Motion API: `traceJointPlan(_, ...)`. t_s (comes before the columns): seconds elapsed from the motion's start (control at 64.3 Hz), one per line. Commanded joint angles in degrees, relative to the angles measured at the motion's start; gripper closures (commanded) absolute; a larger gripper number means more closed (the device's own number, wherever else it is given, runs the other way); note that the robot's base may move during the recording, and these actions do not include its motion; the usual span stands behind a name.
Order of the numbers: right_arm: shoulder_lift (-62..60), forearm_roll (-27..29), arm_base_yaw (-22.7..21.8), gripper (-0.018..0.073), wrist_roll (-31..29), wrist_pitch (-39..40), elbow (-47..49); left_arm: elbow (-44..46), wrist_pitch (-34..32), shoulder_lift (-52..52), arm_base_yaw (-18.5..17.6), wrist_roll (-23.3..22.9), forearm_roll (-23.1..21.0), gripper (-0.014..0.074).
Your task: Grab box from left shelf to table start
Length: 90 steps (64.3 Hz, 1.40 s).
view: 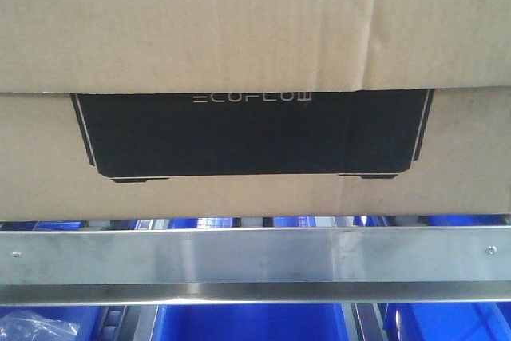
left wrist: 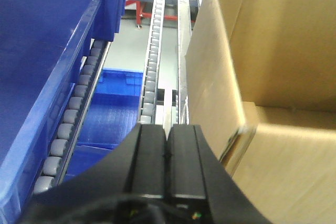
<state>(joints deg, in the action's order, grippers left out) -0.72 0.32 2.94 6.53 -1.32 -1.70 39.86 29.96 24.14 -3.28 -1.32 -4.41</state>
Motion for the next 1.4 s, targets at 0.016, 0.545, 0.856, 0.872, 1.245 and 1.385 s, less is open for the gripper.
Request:
traceJointPlan(0.016,-0.61,-0.32,-0.23,0.0511,-0.22,5.21,1.0,6.86,-1.0,4.01,-0.33,-0.16,-0.93,0.0689)
traceJointPlan(0.545,-0.61,-0.32,-0.23,0.0511,-0.22,5.21,1.0,21.47,3.03,22.31,-8.14,-0.27,-2.2,0.0645)
traceJointPlan(0.856,-0.61,-0.32,-0.23,0.0511,-0.22,5.21,1.0,26.16,4.06,30.6,-9.85,-0.51,-0.33,0.0272)
traceJointPlan(0.872,-0.61,-0.32,-0.23,0.0511,-0.22,5.21,1.0,26.33,4.06,31.07,-9.85,-0.51,-0.33,0.0273)
traceJointPlan(1.245,-0.61,-0.32,-0.23,0.0511,-0.22,5.21,1.0,34.23,7.99,40.61,-9.85,-6.65,3.31,0.0273)
traceJointPlan(1.385,-0.61,-0.32,-0.23,0.0511,-0.22,5.21,1.0,36.14,9.48,43.78,-10.0,-7.37,3.58,0.0273)
